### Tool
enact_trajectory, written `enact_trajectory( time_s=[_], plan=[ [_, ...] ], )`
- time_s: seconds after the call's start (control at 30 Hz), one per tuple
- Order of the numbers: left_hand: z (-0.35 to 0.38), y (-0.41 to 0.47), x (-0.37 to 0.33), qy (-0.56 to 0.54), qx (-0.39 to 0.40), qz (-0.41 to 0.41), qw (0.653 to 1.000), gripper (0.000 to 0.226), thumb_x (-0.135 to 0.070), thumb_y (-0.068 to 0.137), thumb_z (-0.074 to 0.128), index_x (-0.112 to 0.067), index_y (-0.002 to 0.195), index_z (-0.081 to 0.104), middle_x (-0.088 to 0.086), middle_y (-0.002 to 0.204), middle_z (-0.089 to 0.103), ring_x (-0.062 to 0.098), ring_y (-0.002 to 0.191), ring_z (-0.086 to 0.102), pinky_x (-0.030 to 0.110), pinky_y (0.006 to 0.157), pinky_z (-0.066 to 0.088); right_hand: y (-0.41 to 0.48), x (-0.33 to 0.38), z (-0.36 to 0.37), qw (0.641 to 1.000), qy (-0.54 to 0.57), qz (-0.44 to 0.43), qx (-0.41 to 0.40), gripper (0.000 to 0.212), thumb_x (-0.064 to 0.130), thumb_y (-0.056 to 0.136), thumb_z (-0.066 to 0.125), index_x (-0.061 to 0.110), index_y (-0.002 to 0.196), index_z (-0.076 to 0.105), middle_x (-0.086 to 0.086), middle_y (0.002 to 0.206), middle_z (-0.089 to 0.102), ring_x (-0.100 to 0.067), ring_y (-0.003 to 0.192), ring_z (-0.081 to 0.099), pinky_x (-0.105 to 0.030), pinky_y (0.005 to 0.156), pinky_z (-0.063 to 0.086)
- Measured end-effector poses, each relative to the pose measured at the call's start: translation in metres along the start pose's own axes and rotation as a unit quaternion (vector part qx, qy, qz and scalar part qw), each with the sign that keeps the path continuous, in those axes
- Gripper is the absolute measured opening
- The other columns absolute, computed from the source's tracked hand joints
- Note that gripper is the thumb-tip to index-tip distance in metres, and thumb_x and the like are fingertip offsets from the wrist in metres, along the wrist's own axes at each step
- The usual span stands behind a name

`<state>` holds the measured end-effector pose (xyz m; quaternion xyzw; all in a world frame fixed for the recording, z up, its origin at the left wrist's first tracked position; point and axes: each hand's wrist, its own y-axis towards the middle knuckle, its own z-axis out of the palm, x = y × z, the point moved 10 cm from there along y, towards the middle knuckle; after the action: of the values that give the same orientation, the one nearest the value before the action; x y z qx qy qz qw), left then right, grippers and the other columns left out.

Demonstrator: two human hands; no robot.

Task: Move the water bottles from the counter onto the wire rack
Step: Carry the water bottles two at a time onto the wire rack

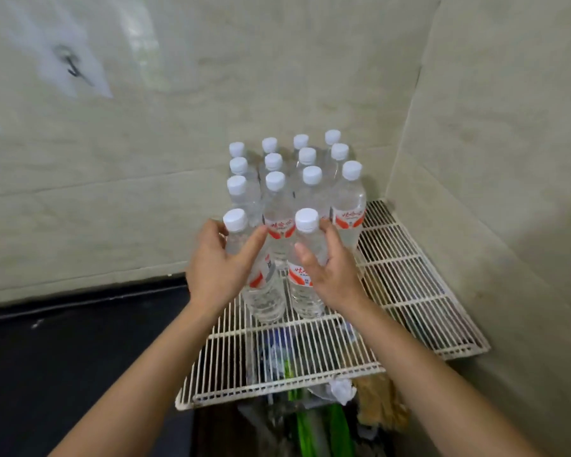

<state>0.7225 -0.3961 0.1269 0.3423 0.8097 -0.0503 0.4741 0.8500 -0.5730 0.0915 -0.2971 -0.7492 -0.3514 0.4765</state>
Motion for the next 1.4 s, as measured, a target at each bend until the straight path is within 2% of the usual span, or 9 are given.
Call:
enact_trajectory(
  time_s=[0.17,0.3,0.47,0.57,0.63,0.73,1.0,1.17,1.4],
  plan=[
    [0.021,-0.023,-0.01,-0.097,0.084,-0.011,0.992,0.041,-0.068,0.081,0.067,-0.041,0.111,0.062,-0.029,0.105,0.069,-0.01,0.101,0.064,0.023,0.084,0.051,-0.002,-0.008,-0.002,0.998,-0.011,-0.028,0.048,0.067,0.083,0.079,0.053,0.056,0.137,0.032,0.031,0.117,0.063,-0.008,0.105,0.069,-0.039,0.096,0.056],
    [0.027,-0.038,-0.031,-0.144,0.116,0.009,0.983,0.031,-0.048,0.081,0.073,-0.039,0.107,0.059,-0.032,0.093,0.069,-0.022,0.088,0.061,0.002,0.067,0.046,-0.013,-0.013,0.003,0.995,-0.01,-0.008,0.103,0.069,0.075,0.083,0.056,0.064,0.14,0.019,0.048,0.117,0.056,0.016,0.108,0.061,-0.017,0.093,0.05],
    [0.043,-0.052,0.006,-0.144,0.251,-0.003,0.957,0.087,-0.027,0.067,0.092,-0.029,0.139,0.043,-0.008,0.123,0.066,0.001,0.111,0.066,0.025,0.092,0.055,-0.054,-0.068,0.014,0.964,-0.154,0.097,0.196,0.128,0.08,0.07,0.07,0.052,0.15,-0.027,0.012,0.17,0.004,-0.015,0.153,0.019,-0.053,0.123,0.024],
    [0.061,-0.073,0.053,-0.041,0.311,-0.027,0.949,0.094,-0.017,0.068,0.091,-0.038,0.143,0.038,-0.019,0.13,0.06,-0.004,0.118,0.058,0.034,0.105,0.05,-0.064,-0.079,0.006,0.959,-0.206,0.097,0.169,0.111,0.071,0.078,0.07,0.042,0.158,-0.002,0.009,0.168,0.015,-0.015,0.15,0.028,-0.052,0.12,0.032],
    [0.067,-0.077,0.073,-0.008,0.293,-0.027,0.956,0.075,-0.02,0.076,0.086,-0.031,0.139,0.047,-0.017,0.127,0.063,-0.001,0.114,0.059,0.041,0.104,0.051,-0.061,-0.08,-0.002,0.968,-0.19,0.105,0.122,0.096,0.064,0.079,0.073,0.038,0.155,0.02,0.006,0.155,0.042,-0.013,0.129,0.055,-0.046,0.106,0.051],
    [0.065,-0.073,0.086,0.012,0.23,-0.022,0.973,0.051,-0.024,0.082,0.081,-0.025,0.129,0.059,-0.015,0.114,0.069,0.0,0.103,0.063,0.038,0.098,0.054,-0.058,-0.082,-0.002,0.971,-0.178,0.117,0.107,0.086,0.054,0.081,0.077,0.036,0.153,0.033,0.004,0.141,0.058,-0.011,0.111,0.064,-0.035,0.093,0.058],
    [0.069,-0.072,0.087,0.018,0.13,-0.024,0.991,0.047,-0.033,0.086,0.077,-0.027,0.129,0.057,-0.018,0.103,0.068,-0.002,0.085,0.063,0.025,0.076,0.055,-0.044,-0.072,0.022,0.968,-0.151,0.128,0.157,0.064,0.028,0.091,0.073,0.032,0.148,0.043,0.004,0.14,0.062,-0.015,0.123,0.063,-0.043,0.106,0.052],
    [0.067,-0.058,0.097,0.018,0.114,-0.025,0.993,0.05,-0.035,0.089,0.074,-0.028,0.133,0.054,-0.011,0.101,0.073,0.002,0.079,0.068,0.037,0.075,0.062,-0.033,-0.07,0.037,0.968,-0.159,0.117,0.156,0.067,0.024,0.095,0.069,0.029,0.154,0.037,0.003,0.141,0.061,-0.015,0.123,0.062,-0.039,0.11,0.048],
    [0.068,-0.044,0.11,0.059,0.101,-0.035,0.993,0.051,-0.043,0.09,0.069,-0.038,0.136,0.048,-0.01,0.086,0.073,0.005,0.063,0.067,0.033,0.06,0.058,-0.015,-0.069,0.049,0.967,-0.193,0.101,0.133,0.069,0.025,0.098,0.066,0.027,0.157,0.031,0.001,0.146,0.058,-0.018,0.132,0.056,-0.04,0.113,0.044]
  ],
)
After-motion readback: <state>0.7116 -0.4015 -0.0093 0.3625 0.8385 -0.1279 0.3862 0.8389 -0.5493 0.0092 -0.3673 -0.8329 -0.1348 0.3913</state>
